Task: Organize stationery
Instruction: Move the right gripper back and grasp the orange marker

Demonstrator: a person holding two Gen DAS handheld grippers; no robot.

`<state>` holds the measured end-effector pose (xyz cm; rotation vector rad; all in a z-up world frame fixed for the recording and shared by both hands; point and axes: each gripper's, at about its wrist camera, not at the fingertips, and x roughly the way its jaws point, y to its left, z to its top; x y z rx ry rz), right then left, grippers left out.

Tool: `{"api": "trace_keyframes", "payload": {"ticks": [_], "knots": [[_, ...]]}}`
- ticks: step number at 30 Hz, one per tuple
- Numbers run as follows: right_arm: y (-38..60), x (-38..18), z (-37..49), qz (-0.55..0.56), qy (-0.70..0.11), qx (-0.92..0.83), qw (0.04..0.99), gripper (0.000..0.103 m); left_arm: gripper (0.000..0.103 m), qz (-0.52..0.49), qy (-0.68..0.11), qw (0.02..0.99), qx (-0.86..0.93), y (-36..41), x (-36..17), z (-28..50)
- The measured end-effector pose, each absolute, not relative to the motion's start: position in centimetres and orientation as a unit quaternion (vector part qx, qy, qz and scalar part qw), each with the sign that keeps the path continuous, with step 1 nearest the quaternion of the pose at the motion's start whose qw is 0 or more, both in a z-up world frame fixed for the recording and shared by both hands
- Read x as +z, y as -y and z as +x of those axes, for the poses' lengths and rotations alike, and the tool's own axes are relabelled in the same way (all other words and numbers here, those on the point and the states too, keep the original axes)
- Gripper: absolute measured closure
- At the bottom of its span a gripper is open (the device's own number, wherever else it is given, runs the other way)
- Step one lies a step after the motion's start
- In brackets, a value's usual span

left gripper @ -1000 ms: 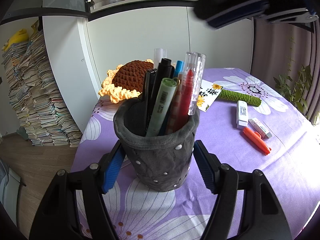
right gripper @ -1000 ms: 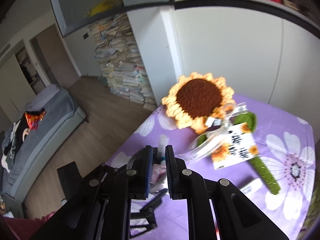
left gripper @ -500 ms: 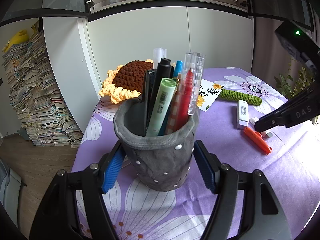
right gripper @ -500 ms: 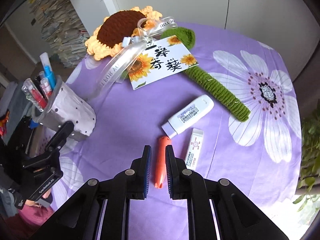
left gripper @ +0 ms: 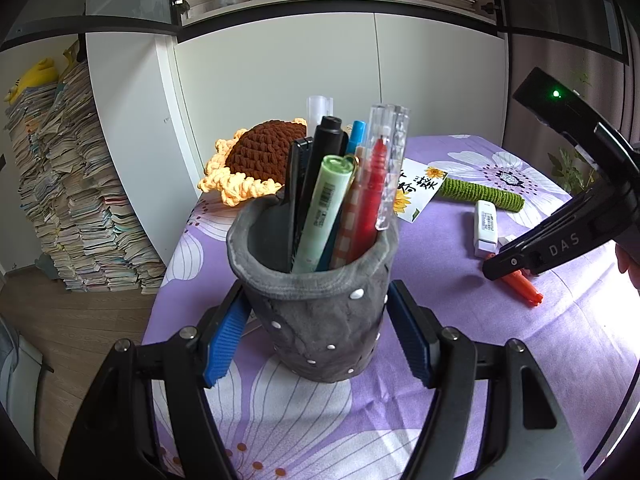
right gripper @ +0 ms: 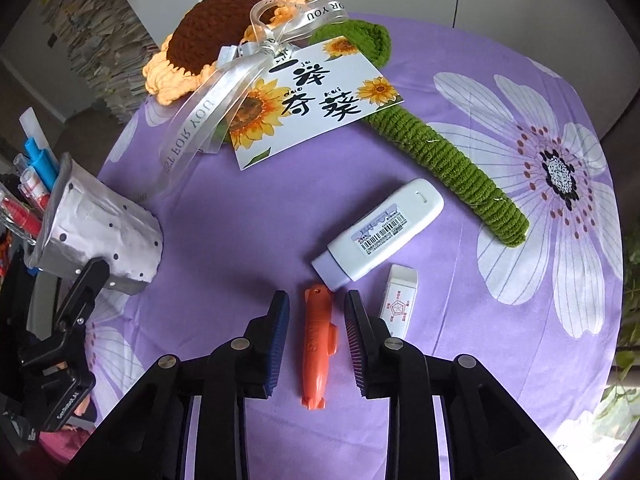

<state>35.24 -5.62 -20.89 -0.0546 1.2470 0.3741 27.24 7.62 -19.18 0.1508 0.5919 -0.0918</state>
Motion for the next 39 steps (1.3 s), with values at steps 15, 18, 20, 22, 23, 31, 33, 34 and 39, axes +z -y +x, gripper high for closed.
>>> {"api": "trace_keyframes", "payload": {"ticks": [15, 18, 20, 22, 23, 31, 33, 34, 39], "knots": [[4.5, -14.4, 30.9, -0.058, -0.498, 0.228, 0.835, 0.087, 0.034, 0.075, -0.291, 0.953, -0.045, -7.6, -19.3, 27.1], [4.3, -15.8, 31.6, -0.078, -0.521, 0.216, 0.822, 0.087, 0.034, 0.075, -0.292, 0.953, -0.045, -7.6, -19.3, 27.1], [5.1, -17.5, 32.9, -0.071, -0.55, 0.206, 0.806, 0.087, 0.034, 0.075, -0.292, 0.953, -0.045, -7.6, -19.3, 27.1], [5.5, -18.8, 33.8, -0.059, -0.573, 0.203, 0.792, 0.087, 0.034, 0.075, -0.292, 0.953, -0.045, -7.6, -19.3, 27.1], [5.8, -19.3, 34.1, -0.054, -0.579, 0.2, 0.789, 0.087, 0.034, 0.075, -0.292, 0.953, -0.045, -7.6, -19.3, 27.1], [6.2, -19.7, 35.8, -0.061, -0.582, 0.181, 0.791, 0.057, 0.034, 0.07, -0.295, 0.952, -0.048, -7.5, -19.6, 27.2], [6.1, -19.6, 35.8, -0.065, -0.581, 0.185, 0.79, 0.057, 0.034, 0.071, -0.295, 0.952, -0.048, -7.5, -19.6, 27.2], [6.0, -19.7, 35.8, -0.067, -0.582, 0.187, 0.788, 0.057, 0.034, 0.071, -0.295, 0.952, -0.048, -7.5, -19.6, 27.2], [4.9, -20.1, 36.1, -0.085, -0.587, 0.181, 0.785, 0.073, 0.034, 0.071, -0.295, 0.952, -0.048, -7.5, -19.6, 27.2]]}}
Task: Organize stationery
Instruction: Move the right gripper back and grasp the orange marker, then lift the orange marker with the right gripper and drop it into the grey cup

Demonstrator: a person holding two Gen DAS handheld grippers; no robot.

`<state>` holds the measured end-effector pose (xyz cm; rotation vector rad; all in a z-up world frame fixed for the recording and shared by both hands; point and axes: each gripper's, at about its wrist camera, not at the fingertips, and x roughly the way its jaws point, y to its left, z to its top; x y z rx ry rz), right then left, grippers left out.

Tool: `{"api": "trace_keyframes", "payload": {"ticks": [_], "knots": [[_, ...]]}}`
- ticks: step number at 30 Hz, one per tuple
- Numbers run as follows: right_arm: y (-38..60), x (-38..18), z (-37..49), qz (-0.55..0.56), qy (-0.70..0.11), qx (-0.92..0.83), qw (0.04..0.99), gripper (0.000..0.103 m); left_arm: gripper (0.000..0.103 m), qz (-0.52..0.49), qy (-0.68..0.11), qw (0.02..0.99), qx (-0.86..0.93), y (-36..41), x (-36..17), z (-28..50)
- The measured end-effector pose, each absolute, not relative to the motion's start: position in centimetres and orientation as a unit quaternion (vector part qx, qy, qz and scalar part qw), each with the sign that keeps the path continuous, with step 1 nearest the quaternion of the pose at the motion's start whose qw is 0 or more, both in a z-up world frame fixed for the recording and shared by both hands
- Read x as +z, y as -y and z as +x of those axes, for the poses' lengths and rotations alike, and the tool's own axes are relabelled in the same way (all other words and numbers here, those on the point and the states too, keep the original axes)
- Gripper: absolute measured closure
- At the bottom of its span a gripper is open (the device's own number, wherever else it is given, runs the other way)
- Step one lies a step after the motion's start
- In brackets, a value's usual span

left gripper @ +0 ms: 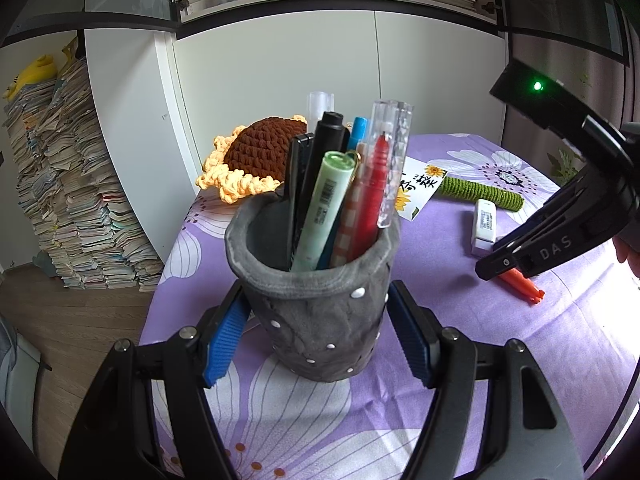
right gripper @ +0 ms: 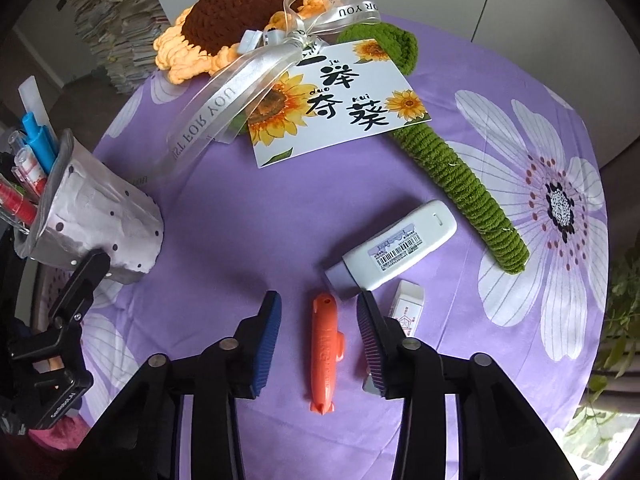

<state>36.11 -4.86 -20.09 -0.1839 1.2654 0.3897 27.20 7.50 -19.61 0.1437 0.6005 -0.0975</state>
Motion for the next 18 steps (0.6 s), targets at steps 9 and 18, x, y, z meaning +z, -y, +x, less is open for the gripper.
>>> {"api": "trace_keyframes", "payload": {"ticks": [9, 18], "knots": [[4.3, -19.0, 34.1, -0.096, -0.566, 0.186, 0.797, 0.088, 0.034, 0.071, -0.295, 0.952, -0.047, -7.5, -19.5, 27.2], [5.5, -9.1, 30.4, -0.017, -0.453, 0.261, 0.852, 0.089, 0.034, 0.071, -0.295, 0.952, -0.047, -7.5, -19.5, 27.2]]}}
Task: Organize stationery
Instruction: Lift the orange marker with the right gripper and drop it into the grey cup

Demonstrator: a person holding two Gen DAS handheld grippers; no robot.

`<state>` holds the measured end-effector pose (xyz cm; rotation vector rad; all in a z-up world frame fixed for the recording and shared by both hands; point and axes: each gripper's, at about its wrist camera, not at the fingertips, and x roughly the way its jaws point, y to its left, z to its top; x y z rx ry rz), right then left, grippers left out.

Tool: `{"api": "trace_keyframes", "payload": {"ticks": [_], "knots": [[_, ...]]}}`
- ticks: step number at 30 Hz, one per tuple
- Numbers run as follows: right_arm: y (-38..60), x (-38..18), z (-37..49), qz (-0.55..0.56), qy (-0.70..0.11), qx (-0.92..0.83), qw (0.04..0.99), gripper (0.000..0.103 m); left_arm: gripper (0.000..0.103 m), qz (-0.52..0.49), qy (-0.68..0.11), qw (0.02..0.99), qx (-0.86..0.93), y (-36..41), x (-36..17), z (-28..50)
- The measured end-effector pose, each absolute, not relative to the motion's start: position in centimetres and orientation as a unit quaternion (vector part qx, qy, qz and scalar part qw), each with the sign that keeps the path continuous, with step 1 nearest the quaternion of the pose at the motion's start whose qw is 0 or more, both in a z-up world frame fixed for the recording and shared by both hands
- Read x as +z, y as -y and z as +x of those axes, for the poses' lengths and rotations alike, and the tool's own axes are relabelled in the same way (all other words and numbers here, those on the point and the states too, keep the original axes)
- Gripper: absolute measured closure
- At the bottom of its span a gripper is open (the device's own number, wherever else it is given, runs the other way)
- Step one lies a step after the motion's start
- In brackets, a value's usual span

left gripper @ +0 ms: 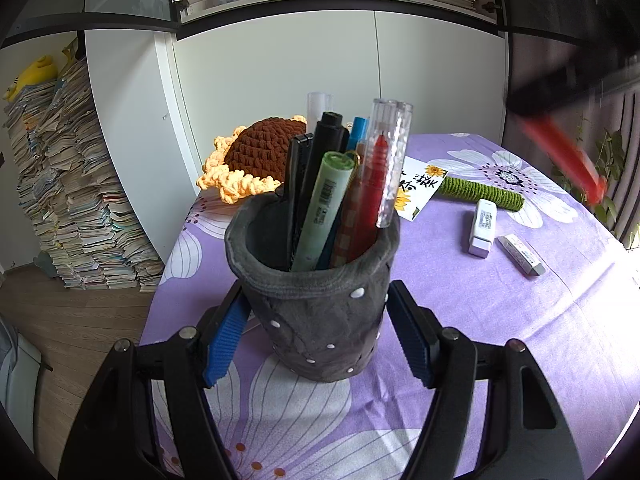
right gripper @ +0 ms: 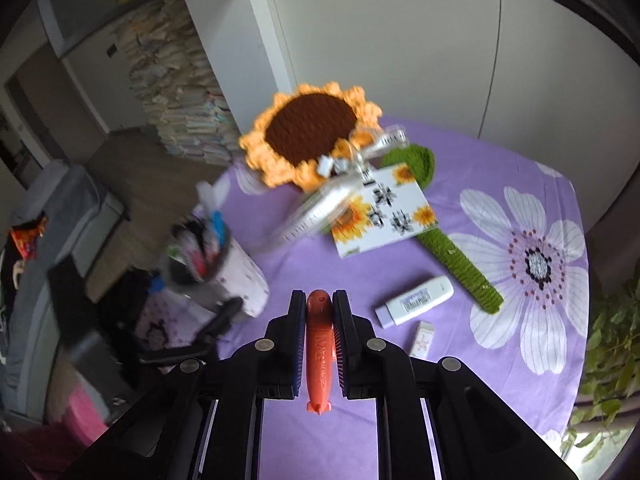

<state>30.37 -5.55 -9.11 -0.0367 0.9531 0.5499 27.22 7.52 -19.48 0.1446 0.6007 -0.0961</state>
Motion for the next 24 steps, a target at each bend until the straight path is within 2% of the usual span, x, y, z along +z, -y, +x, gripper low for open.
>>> {"api": "trace_keyframes", "payload": {"ticks": [6, 8, 24], "knots": [[1.5, -4.1, 29.4, 0.032, -0.359, 0.351, 0.864, 0.089, 0.034, 0.074, -0.295, 0.952, -0.045, -7.5, -19.3, 27.2], [0.0, -3.8, 29.7, 0.036, -0.353, 0.371, 0.858, 0.089, 0.034, 0.074, -0.295, 0.951, -0.045, -7.5, -19.3, 27.2], [-5.6, -9.7, 34.4, 0.038, -0.381, 0.426, 0.82, 0.089, 0.034, 0.073, -0.297, 0.951, -0.046, -7.3, -19.4, 27.3]]}}
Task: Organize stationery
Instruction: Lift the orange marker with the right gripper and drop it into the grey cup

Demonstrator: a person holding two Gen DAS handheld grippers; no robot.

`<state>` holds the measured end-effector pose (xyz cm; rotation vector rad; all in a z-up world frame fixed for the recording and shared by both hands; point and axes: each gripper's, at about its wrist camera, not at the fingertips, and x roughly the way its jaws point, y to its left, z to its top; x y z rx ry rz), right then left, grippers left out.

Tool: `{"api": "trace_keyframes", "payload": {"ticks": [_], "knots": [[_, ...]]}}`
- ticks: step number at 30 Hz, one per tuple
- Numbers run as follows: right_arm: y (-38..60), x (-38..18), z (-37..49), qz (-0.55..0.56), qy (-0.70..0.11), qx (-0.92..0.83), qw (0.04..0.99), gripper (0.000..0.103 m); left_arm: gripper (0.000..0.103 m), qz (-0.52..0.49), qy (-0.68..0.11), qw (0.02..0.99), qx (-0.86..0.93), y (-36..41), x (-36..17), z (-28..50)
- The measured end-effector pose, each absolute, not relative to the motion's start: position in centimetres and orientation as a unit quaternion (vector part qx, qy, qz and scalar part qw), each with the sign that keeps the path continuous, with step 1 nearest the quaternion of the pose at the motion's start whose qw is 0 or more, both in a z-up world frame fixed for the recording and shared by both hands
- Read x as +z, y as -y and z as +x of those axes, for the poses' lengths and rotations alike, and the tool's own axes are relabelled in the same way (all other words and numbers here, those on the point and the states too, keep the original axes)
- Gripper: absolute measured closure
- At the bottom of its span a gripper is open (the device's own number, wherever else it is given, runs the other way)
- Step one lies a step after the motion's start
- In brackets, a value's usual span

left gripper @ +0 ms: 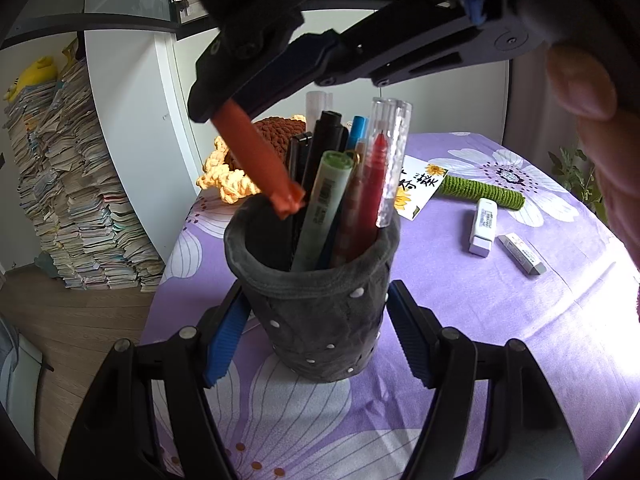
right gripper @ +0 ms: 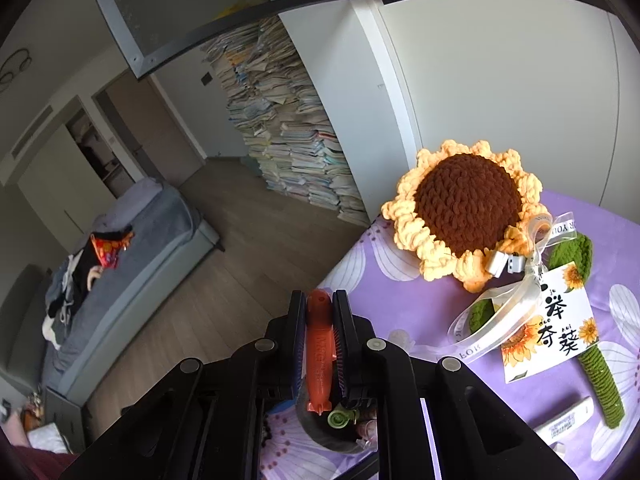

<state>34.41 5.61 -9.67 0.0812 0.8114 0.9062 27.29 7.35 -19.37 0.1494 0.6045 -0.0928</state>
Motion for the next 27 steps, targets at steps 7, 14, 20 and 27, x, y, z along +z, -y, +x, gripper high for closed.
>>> {"api": "trace_keyframes", "payload": {"ticks": [7, 14, 20, 27], "knots": [[-5.6, -10.5, 34.1, 0.027, -0.37, 0.416, 0.83, 0.089, 0.033, 0.073, -0.297, 0.951, -0.046, -7.4, -19.4, 27.3], [-4.1, -10.6, 32.5, 0.005, -0.366, 0.404, 0.839, 0.088, 0.033, 0.077, -0.298, 0.95, -0.051, -7.2, -19.5, 27.3], [-2.2, -9.7, 31.7, 0.013, -0.384, 0.394, 0.835, 0.088, 0.033, 0.075, -0.305, 0.948, -0.045, -7.4, -19.7, 27.5], [4.1, -8.1, 30.6, 0.046, -0.376, 0.336, 0.863, 0.066, 0.033, 0.077, -0.303, 0.949, -0.042, -7.3, -19.6, 27.4]]}}
